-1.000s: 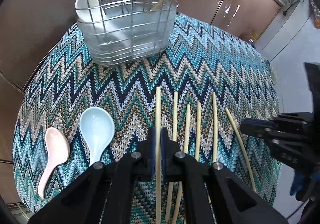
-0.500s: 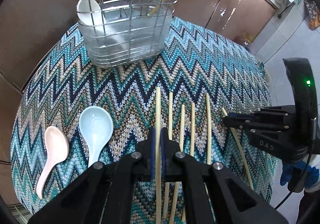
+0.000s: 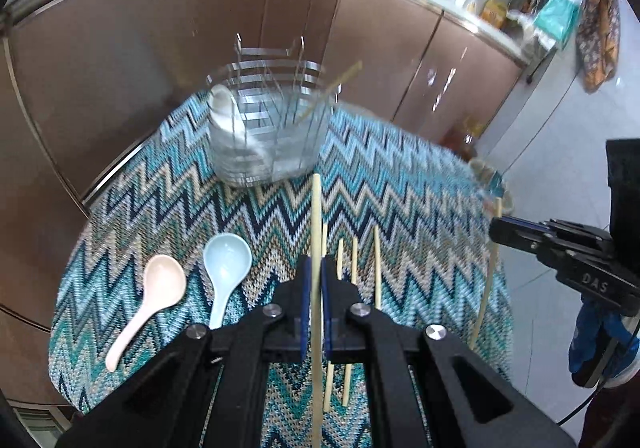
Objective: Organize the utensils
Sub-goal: 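Lift both chopsticks into the wire basket and open both tools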
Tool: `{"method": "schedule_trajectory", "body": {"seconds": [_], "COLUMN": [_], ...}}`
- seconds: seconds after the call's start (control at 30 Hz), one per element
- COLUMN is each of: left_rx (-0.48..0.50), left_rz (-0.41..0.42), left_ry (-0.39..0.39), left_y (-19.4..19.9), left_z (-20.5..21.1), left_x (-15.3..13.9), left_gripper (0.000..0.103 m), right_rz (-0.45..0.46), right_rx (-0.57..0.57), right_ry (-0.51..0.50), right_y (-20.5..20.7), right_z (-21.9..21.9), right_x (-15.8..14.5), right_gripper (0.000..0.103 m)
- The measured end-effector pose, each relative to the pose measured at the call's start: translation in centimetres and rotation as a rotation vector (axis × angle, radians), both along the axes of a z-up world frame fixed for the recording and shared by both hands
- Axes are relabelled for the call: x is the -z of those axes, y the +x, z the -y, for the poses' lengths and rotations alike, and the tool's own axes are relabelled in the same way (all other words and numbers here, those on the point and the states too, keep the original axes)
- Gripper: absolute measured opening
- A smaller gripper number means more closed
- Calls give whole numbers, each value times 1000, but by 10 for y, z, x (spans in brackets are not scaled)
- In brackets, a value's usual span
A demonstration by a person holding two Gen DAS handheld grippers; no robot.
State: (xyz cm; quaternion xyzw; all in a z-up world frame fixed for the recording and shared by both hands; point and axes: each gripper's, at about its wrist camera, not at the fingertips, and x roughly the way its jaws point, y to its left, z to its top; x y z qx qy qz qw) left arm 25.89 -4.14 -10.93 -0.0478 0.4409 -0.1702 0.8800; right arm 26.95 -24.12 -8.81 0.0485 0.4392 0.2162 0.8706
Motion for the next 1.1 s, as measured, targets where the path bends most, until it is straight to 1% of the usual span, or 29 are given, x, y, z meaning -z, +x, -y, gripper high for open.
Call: {"method": "schedule_trajectory", "body": {"seconds": [0.13, 0.3, 0.37, 0.43, 0.53, 0.7, 0.73, 0.83, 0.93, 0.97, 1.1], "left_rx": [-26, -68, -103, -133, -174, -253, -271, -337, -414, -436, -512], "left_rz": [57, 148, 200, 254, 338, 479, 504, 584, 653, 662, 655], "left_ry": [-63, -152, -196, -234, -261, -272, -270, -262, -240, -236, -221], "left_y": [-8, -7, -2, 5, 20, 56, 64, 87, 107, 115, 147], "left_z": [-13, -27, -35, -39, -42, -39, -39, -37, -34, -34, -31], "left_x": [-20, -47, -59, -71, -88, -108, -109, -113, -107, -103, -79], "left_gripper": [4, 4, 4, 4, 4, 4, 4, 4, 4, 4, 4], "right_rz": [99, 228, 288, 357, 433, 582, 626, 698, 737, 742, 738], "right_rx": [-16, -31, -29, -25, -28, -1, 6, 23, 43, 50, 81], "right_ry": [35, 82, 72, 47, 75, 133, 146, 198, 207, 201, 163], "right_y": [-14, -17, -14, -7, 6, 44, 53, 79, 104, 112, 145], "right_z": [-9, -19, -25, -34, -42, -55, -59, -64, -72, -74, -80], "right_x": [-32, -64, -76, -88, -104, -127, -132, -133, -123, -119, -87], "right_gripper": [6, 6, 6, 6, 6, 6, 6, 6, 6, 6, 6]}}
